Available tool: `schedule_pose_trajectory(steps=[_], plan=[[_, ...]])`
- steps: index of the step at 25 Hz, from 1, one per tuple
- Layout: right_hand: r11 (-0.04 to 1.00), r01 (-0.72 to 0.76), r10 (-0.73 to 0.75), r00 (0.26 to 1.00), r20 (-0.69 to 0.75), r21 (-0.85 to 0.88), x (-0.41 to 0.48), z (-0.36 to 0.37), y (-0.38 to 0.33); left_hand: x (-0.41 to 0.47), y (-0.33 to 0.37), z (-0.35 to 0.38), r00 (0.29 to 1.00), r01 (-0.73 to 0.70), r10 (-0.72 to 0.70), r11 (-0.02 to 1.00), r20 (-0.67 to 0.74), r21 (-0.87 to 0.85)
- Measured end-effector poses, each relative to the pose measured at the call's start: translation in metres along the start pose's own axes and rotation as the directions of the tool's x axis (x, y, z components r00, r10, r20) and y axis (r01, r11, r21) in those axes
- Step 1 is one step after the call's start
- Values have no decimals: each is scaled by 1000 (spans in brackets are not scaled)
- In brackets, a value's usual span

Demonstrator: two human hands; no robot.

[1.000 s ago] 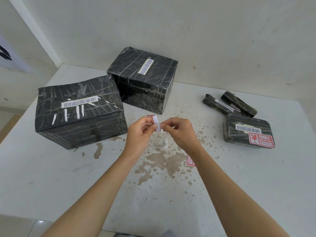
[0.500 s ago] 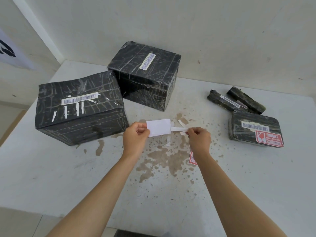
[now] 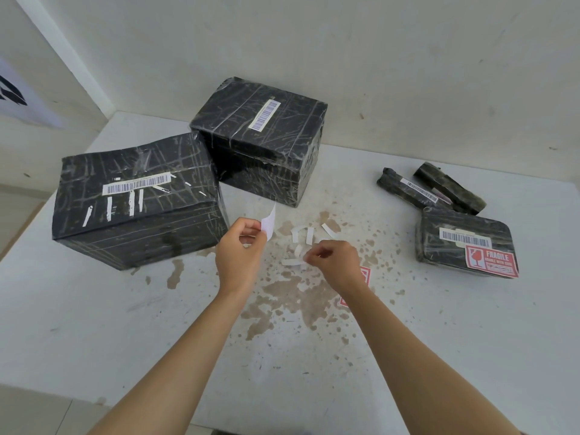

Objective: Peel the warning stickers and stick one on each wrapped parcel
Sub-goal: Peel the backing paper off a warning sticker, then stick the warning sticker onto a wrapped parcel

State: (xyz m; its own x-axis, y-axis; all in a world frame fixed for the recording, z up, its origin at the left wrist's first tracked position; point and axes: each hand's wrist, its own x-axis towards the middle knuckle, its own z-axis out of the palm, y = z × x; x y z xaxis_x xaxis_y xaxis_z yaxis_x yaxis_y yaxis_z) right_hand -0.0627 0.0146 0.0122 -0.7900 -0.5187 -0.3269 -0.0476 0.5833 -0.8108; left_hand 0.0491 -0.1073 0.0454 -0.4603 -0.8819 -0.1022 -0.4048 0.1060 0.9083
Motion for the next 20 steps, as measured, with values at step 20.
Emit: schedule_pose_trajectory(steps=[20], plan=[[842,-292,180,945,275,454,-8,-36,-30,-31,-16,10,717,-673,669,592,196,443]])
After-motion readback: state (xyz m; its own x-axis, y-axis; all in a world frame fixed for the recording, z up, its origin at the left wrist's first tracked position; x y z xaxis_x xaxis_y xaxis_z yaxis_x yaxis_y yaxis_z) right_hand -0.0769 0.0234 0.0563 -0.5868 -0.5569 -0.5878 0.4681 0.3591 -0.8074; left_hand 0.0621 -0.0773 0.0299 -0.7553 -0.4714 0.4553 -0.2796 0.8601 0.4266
